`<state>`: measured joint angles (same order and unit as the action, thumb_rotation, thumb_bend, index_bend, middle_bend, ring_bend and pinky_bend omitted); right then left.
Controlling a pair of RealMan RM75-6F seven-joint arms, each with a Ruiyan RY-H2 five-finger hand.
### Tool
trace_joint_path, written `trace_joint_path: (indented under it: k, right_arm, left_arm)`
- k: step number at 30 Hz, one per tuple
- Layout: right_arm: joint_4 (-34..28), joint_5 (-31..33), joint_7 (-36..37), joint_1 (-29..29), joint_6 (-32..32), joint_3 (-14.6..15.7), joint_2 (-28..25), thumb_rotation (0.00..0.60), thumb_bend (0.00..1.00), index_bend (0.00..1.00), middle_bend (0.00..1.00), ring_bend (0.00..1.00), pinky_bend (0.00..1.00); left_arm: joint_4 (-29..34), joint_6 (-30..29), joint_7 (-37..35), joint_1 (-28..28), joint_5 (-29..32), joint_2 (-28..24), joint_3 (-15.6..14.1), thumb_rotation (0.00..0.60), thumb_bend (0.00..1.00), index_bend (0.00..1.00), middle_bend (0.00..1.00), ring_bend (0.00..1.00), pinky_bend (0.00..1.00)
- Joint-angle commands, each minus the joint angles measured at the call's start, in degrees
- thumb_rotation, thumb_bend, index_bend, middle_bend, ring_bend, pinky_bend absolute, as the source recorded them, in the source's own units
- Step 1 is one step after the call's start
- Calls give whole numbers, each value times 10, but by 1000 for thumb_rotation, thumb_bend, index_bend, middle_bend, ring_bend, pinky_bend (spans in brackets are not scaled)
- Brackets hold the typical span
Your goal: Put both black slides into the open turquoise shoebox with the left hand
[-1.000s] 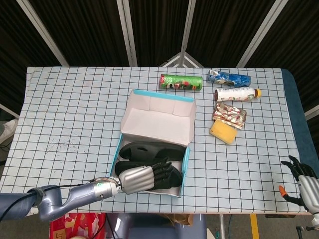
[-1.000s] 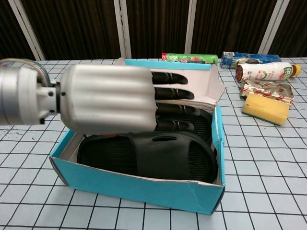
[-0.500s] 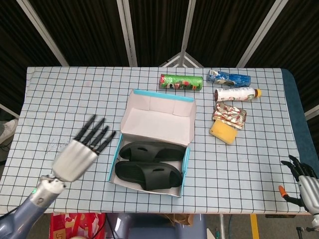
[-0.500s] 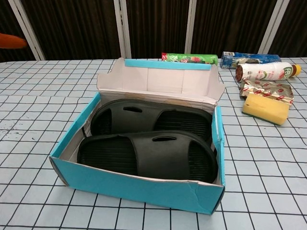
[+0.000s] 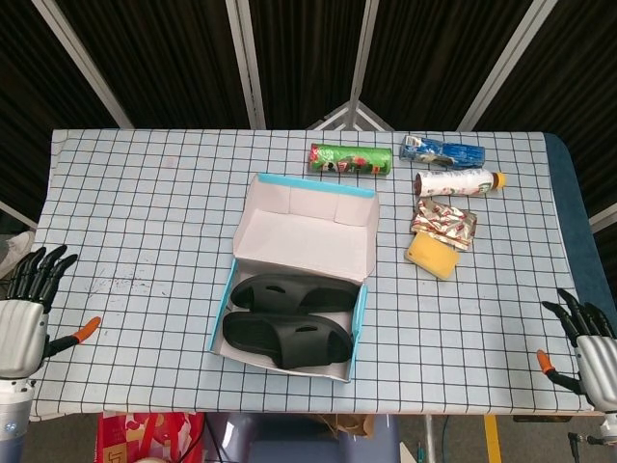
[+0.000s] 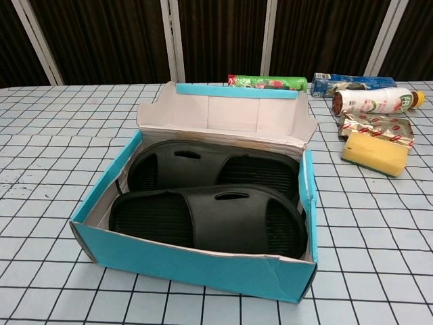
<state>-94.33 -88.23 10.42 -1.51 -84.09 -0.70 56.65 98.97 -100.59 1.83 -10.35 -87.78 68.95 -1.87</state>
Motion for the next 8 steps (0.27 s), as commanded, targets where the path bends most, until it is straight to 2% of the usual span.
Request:
trace_joint_path:
  k: [1,8]
  right_arm:
    - [16,-18,-1,3,-19,-3,14,600,392,187,52,130,70]
    - [23,-26,-19,3,-36,-8,26,600,385,175,52,130,70]
  left_arm:
    - [-17,-7,-17,18,8,9,9,600,217,104,27,0,15]
    - [-18,18,-23,24,14,-1,13,600,198,53,1,0,0]
